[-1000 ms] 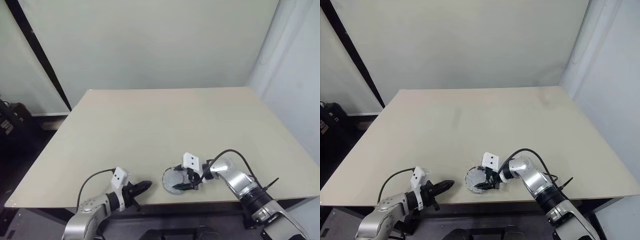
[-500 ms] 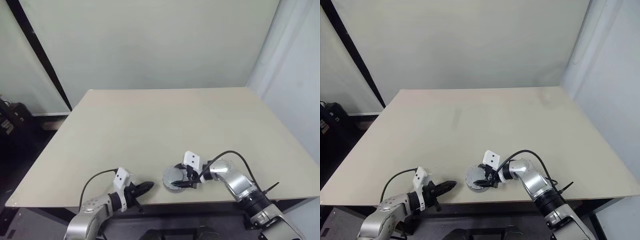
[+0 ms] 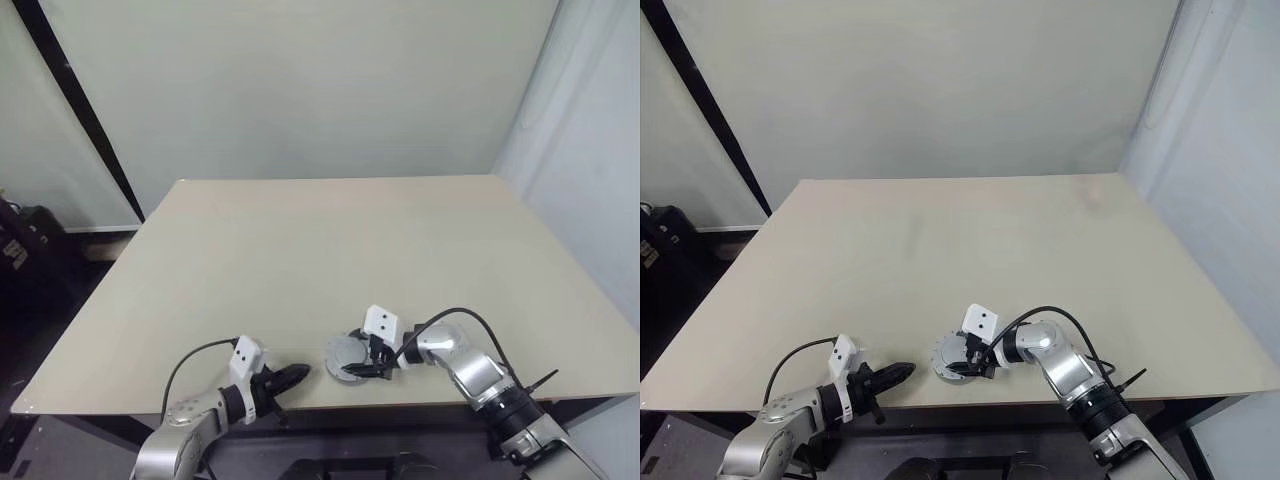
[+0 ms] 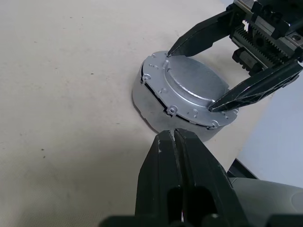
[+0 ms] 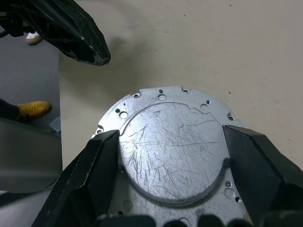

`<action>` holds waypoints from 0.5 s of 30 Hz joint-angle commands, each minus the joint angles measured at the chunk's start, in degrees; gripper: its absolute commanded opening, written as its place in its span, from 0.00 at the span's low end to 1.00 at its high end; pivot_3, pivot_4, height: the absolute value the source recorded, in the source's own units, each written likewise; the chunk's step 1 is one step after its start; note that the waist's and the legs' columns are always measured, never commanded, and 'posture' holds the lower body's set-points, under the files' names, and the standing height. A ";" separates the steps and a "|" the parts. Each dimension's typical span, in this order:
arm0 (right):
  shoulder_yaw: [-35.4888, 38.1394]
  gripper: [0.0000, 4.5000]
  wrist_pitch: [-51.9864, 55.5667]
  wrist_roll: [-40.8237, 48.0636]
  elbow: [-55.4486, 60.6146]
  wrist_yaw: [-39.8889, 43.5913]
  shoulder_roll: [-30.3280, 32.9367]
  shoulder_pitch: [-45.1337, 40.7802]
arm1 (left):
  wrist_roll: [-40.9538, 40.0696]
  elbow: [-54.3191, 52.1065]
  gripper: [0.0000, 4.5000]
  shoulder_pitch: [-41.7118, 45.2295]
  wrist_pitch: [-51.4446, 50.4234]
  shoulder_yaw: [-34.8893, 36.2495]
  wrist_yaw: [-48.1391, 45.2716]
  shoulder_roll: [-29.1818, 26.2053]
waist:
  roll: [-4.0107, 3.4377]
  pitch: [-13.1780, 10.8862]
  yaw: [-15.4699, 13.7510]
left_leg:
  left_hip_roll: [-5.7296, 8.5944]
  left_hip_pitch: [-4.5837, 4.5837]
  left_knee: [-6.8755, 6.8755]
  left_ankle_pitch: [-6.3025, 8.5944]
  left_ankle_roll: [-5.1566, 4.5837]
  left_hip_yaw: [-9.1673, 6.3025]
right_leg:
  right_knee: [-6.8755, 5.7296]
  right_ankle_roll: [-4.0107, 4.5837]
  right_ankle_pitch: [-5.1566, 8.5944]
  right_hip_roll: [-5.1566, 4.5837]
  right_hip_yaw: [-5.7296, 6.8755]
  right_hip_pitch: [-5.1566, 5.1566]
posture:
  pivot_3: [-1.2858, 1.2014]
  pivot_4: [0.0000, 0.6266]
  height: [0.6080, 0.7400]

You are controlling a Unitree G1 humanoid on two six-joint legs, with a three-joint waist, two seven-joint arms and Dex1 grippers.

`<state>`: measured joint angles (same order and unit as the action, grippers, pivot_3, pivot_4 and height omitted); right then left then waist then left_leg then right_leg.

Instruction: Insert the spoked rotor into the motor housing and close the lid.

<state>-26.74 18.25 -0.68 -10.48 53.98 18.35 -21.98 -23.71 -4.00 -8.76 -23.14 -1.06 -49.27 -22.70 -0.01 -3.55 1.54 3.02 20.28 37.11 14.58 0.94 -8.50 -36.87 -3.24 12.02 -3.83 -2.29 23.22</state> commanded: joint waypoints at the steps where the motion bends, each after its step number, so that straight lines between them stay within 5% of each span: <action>1: -0.69 0.72 1.85 -1.51 0.60 -0.65 0.63 0.10 | -0.97 -1.86 0.00 0.90 0.54 -0.16 -0.29 0.19 | -0.01 0.01 -0.01 | 0.00 0.00 0.00 0.00 0.00 0.00 | 0.00 0.00 0.00 0.00 0.00 0.00 | 0.52 0.00 1.00; 15: -2.34 0.72 6.48 -1.64 3.18 -1.65 0.67 0.48 | -1.10 -2.10 0.00 2.47 0.72 -1.22 0.14 2.56 | -0.07 0.07 0.01 | -0.01 -0.04 0.00 0.00 0.00 0.00 | 0.00 0.00 0.00 0.00 0.00 -0.03 | 0.52 0.00 1.00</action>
<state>-27.75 23.43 -0.95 -7.42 52.28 18.38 -21.96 -23.75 -4.00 -7.42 -23.14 -1.93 -49.14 -20.29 -0.08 -3.48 1.55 3.01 20.24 37.11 14.59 0.94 -8.50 -36.88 -3.24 12.02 -3.83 -2.28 23.19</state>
